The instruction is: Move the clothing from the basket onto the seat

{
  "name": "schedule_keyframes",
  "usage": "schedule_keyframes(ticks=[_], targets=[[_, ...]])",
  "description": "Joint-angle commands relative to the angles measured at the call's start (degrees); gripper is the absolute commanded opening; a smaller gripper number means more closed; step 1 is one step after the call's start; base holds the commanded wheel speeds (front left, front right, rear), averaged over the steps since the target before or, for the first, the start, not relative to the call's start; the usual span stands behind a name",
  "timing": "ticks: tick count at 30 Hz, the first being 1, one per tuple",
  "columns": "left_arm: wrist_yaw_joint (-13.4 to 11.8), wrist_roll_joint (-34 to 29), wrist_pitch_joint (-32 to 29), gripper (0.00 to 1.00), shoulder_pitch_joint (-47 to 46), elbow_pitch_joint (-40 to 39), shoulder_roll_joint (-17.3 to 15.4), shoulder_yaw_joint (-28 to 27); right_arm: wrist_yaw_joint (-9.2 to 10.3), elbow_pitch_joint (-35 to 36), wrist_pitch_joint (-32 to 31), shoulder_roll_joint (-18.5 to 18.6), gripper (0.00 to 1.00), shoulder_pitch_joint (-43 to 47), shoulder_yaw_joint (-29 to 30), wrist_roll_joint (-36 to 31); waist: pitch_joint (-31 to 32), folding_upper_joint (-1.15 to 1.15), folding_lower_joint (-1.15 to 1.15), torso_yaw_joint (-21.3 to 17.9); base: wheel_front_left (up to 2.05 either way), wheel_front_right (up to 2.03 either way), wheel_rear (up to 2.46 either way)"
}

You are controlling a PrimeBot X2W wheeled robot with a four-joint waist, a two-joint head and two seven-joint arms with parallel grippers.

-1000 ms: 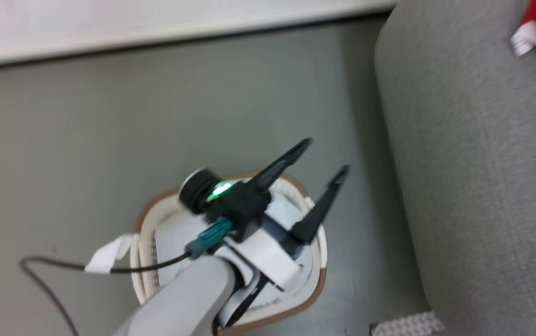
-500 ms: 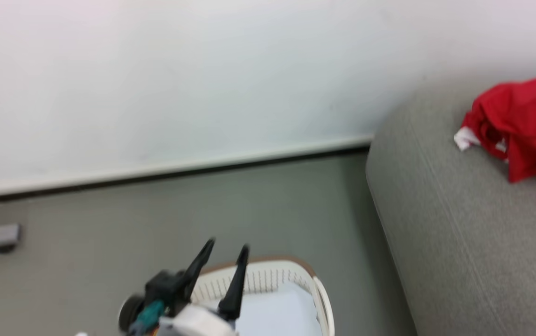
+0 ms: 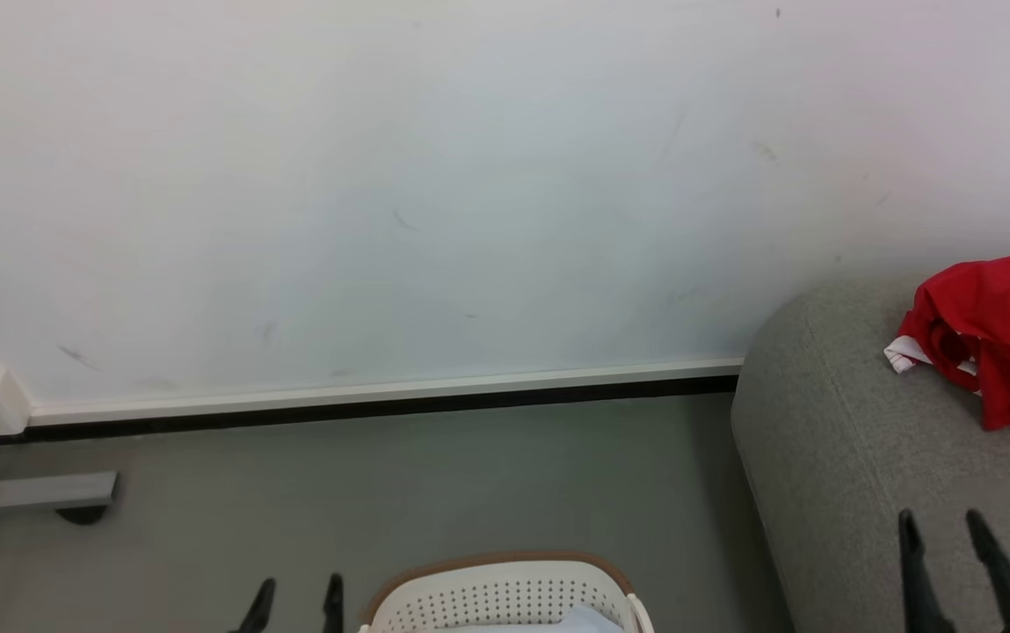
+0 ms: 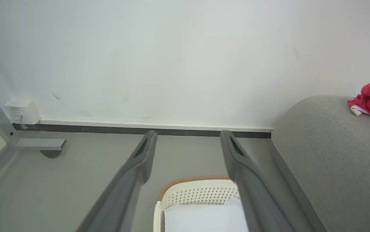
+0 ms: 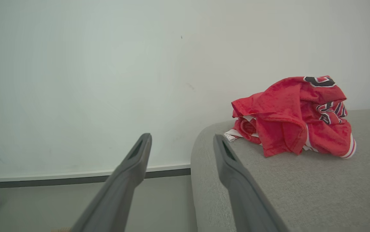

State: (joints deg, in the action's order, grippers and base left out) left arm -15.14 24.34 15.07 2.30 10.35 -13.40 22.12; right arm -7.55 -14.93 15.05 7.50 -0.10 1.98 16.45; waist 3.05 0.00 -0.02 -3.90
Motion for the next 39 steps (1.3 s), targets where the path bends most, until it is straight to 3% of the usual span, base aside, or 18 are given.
schedule_keyframes(ticks=[1,14,23,39], targets=[[0.4,-1.4,0.1,1.00,1.5,-0.2,0.2,-1.4,0.14,0.0,0.2,-0.3,1.00,1.2,-0.3,-0.9,0.3,0.00,0.02,0.1,0.00,0.00,0.00],[6.3,-8.9,0.1,1.00,6.6,-0.2,5.6,-10.6,0.14,-1.3,0.2,-3.2,1.00,3.9,-2.7,-3.4,1.5,0.00,0.02,0.1,0.00,0.00,0.00],[8.9,-12.4,0.1,1.00,6.7,0.7,8.1,-13.8,0.14,-1.7,0.2,-3.4,1.00,3.0,-4.2,-4.0,1.6,0.00,0.02,1.1,0.00,0.00,0.00],[11.8,-15.3,0.1,1.00,5.1,2.7,9.7,-16.6,0.13,-2.5,0.2,-2.9,1.00,2.4,-4.2,-3.4,0.9,0.00,0.02,2.0,0.00,0.00,0.00]])
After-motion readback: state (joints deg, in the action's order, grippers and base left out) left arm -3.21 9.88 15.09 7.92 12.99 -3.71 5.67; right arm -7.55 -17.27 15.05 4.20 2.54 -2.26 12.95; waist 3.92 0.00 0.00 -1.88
